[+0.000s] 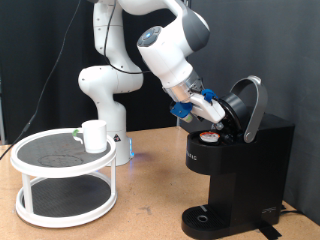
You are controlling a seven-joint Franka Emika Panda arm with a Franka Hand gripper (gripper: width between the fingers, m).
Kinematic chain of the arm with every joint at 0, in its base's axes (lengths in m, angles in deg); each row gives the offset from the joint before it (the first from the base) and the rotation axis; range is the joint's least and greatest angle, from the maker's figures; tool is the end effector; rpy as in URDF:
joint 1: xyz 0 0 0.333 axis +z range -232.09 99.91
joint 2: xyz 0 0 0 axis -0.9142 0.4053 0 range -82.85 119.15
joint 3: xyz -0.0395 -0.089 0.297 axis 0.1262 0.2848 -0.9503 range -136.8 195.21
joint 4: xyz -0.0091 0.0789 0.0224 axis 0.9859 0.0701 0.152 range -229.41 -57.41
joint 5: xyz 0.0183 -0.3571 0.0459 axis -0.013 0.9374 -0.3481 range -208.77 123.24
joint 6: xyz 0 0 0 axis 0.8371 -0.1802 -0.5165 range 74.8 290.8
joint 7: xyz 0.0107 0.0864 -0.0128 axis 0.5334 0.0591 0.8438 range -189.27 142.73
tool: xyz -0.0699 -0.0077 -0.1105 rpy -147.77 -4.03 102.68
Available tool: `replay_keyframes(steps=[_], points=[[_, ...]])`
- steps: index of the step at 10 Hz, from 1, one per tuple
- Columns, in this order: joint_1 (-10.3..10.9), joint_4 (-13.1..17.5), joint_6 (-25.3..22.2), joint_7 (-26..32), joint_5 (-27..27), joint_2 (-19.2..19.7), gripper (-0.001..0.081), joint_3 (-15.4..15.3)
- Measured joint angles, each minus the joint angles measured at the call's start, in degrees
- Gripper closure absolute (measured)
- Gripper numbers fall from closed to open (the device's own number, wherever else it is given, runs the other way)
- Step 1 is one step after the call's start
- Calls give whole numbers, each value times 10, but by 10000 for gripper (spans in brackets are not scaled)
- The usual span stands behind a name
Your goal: Make a cup of coffee with the keurig machine
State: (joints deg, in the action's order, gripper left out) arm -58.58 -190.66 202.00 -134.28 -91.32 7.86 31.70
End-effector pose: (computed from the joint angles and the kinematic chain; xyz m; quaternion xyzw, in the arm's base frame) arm 0.4472 0.0796 0.3927 -0.3524 0.8743 0.2869 0.1706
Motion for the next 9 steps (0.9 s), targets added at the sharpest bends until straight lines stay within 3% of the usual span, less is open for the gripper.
replay_keyframes(steps=[5,9], points=[[-25,-36,-19,11,-4,-57,72,27],[-26,-32,-49,48,-79,-84,72,55]])
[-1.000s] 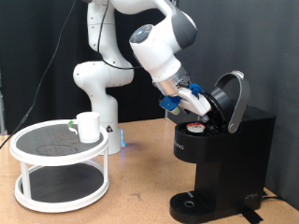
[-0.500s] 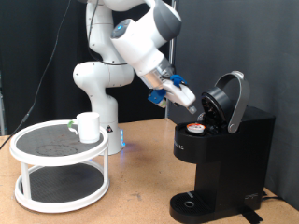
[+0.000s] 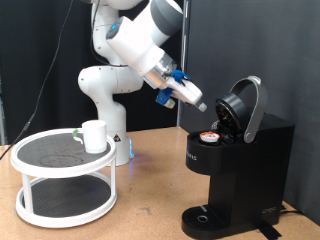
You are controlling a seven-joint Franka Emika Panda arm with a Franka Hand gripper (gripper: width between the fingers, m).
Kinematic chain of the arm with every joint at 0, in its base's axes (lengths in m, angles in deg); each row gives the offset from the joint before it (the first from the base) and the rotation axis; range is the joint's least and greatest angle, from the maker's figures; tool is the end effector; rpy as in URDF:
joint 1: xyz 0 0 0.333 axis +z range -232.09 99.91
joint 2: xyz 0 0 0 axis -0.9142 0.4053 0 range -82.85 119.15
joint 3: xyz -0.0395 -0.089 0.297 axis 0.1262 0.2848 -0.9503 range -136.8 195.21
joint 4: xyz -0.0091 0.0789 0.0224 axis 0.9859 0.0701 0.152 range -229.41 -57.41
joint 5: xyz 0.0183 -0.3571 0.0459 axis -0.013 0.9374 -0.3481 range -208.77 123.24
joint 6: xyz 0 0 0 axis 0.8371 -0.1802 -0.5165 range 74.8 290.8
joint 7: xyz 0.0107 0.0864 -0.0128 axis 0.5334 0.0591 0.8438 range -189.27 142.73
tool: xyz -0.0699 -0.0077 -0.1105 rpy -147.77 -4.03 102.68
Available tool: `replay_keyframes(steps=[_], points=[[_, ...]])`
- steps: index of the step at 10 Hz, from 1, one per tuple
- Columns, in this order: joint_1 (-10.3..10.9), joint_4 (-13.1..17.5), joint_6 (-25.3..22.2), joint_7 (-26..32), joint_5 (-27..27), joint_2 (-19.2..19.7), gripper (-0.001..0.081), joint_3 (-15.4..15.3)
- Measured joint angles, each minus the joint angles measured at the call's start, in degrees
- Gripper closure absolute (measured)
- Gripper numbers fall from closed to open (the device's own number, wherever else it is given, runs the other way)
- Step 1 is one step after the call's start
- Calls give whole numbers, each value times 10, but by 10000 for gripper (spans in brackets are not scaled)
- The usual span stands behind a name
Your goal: Make a cup of coffee with the keurig machine
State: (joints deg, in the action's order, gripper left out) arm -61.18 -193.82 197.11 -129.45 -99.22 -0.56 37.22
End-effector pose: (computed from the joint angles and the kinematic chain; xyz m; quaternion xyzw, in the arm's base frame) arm 0.4247 0.0308 0.4359 -0.3057 0.8532 0.3379 0.2538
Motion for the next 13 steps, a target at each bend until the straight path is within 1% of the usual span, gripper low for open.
replay_keyframes(steps=[2,4,7,8,9,11,12,13], points=[[-3,4,-22,1,-6,-26,72,17],[-4,18,-33,-12,-8,-43,72,23],[-4,60,-49,-44,-16,-50,72,29],[-5,78,-58,-53,-16,-50,72,33],[-5,89,-69,-58,-16,-47,72,38],[-5,87,-60,-63,-15,-46,72,34],[-3,89,-53,-80,-16,-44,72,26],[0,98,-45,-102,-18,-38,72,14]])
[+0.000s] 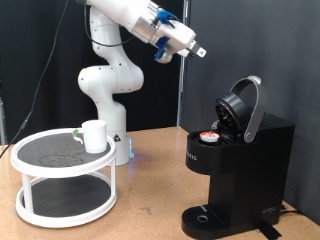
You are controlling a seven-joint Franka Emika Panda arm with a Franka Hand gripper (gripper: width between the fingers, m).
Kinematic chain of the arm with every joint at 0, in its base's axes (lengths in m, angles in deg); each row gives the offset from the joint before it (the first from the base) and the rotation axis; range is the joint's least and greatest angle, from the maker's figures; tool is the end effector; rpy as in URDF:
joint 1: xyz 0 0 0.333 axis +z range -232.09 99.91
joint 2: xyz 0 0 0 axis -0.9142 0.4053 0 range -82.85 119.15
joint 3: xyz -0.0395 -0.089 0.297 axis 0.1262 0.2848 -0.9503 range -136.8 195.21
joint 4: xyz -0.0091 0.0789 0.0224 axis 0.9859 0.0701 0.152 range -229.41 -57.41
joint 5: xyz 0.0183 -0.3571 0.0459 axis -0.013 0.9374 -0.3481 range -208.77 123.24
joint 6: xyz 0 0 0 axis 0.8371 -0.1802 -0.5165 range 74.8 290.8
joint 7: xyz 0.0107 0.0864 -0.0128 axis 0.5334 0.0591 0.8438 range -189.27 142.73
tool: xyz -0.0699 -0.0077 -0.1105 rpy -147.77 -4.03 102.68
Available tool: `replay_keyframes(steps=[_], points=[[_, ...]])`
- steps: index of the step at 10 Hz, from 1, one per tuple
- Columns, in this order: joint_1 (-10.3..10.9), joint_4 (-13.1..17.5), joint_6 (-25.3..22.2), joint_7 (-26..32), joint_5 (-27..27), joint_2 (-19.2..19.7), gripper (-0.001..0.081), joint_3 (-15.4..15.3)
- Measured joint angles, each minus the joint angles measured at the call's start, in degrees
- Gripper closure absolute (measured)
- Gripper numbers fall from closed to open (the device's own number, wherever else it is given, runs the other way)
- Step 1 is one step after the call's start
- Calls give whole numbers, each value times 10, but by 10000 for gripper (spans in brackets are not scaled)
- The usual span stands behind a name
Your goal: Make a cup of coffee with the keurig machine
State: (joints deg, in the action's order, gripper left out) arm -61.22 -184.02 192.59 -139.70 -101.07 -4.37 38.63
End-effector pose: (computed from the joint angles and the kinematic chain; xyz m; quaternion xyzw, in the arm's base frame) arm 0.4374 0.0234 0.5430 -0.2625 0.8368 0.3645 0.3131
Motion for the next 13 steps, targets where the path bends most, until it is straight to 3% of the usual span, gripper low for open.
replay_keyframes(steps=[4,8,13], points=[[18,61,-27,-46,1,43,72,-37],[23,112,-6,-115,27,89,72,-85],[30,128,1,-118,23,108,72,-108]])
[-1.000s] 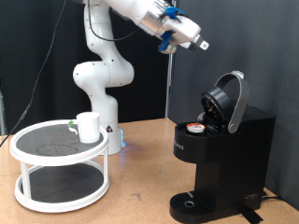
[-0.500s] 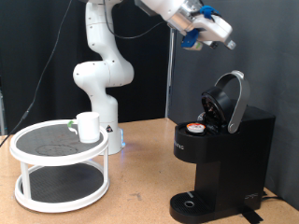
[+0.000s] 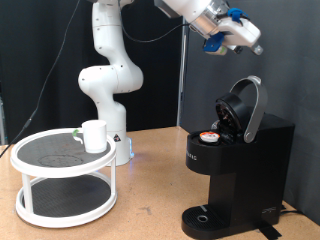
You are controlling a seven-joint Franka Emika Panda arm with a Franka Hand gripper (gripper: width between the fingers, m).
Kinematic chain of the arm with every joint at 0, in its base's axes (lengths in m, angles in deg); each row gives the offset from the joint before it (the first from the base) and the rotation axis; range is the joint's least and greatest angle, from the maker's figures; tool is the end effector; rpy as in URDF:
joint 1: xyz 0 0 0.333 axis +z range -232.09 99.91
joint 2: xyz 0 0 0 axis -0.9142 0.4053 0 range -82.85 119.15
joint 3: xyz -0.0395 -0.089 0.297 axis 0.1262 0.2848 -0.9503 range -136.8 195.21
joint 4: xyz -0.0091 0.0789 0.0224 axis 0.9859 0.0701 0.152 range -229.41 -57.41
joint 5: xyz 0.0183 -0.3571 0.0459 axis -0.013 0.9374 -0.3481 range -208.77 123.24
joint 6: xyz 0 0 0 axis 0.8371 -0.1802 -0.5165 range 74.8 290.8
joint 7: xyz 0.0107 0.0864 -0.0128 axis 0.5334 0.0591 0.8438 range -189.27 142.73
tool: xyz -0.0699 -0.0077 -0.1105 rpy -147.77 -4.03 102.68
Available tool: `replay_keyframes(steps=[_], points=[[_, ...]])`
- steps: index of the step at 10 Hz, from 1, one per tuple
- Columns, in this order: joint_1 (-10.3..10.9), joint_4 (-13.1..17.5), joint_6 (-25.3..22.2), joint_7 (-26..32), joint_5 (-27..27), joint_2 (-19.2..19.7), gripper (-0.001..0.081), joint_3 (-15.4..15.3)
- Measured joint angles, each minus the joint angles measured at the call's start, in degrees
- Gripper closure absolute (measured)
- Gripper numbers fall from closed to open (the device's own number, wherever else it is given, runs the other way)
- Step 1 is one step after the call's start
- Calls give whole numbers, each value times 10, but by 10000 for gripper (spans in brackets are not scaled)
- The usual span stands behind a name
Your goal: Make a cup of coffee with the keurig machine
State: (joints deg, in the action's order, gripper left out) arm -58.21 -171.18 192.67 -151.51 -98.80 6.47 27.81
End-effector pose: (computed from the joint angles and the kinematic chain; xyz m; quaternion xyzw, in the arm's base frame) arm 0.4810 0.1443 0.5578 -0.2986 0.8454 0.3752 0.2353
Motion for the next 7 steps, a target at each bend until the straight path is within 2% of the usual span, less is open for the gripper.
replay_keyframes(steps=[4,7], points=[[11,39,34,-55,43,40,72,-53],[12,54,43,-83,89,60,72,-76]])
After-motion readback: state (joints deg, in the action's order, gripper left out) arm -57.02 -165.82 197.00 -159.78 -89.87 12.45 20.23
